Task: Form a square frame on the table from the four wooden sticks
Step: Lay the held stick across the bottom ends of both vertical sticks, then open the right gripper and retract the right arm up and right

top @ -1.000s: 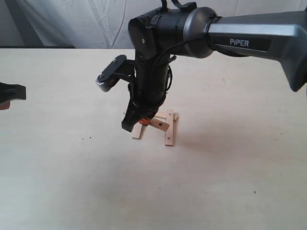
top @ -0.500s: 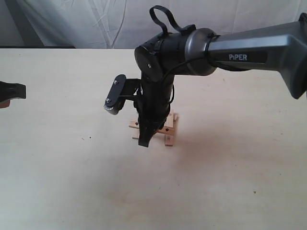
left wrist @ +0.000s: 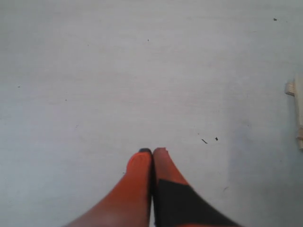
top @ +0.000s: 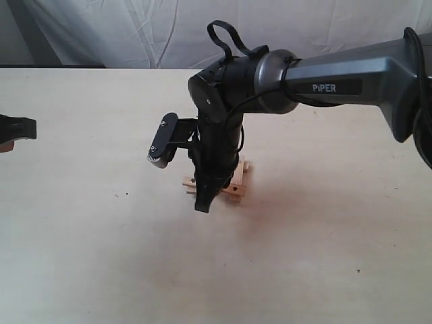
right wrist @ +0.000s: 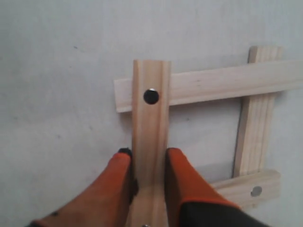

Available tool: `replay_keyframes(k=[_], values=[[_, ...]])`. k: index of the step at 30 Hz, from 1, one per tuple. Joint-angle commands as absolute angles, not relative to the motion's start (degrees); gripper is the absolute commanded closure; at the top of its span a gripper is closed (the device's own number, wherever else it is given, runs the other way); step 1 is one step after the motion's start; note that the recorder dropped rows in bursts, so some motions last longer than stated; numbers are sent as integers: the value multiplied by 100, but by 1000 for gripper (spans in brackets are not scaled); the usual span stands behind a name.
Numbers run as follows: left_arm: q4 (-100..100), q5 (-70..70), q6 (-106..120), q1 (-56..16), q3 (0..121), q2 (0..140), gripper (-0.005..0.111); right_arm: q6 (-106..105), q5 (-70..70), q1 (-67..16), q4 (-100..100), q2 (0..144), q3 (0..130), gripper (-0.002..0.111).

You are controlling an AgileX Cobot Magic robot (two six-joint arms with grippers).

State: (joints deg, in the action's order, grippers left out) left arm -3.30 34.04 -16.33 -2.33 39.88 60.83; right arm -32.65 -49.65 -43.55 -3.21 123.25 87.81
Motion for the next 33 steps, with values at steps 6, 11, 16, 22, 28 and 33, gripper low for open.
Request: replay_keyframes(k=[6, 11, 16, 22, 28, 33], values=[[-325, 3355, -1633, -218, 4016, 6037, 107, -3104, -5040, -4336, -295, 12244, 8771, 78], [-325, 3355, -1633, -228, 4016, 6037, 107, -2195, -5023, -4336, -383, 11968, 8771, 78], [-325, 3339, -1588, -238, 4016, 6037, 107, -1415, -5208, -4039, 82, 11791, 8771, 83], [-149, 3004, -1399, -238, 3723, 6037, 107, -1138, -5610, -3574, 788, 11573, 8696, 109], [-88, 2989, -1138, -238, 3709, 6037, 107, -662, -5249, -3053, 811, 10802, 7812, 109], [78, 3150, -868, -249, 3709, 6037, 107, -573, -4920, -2430, 849, 9890, 6814, 109]])
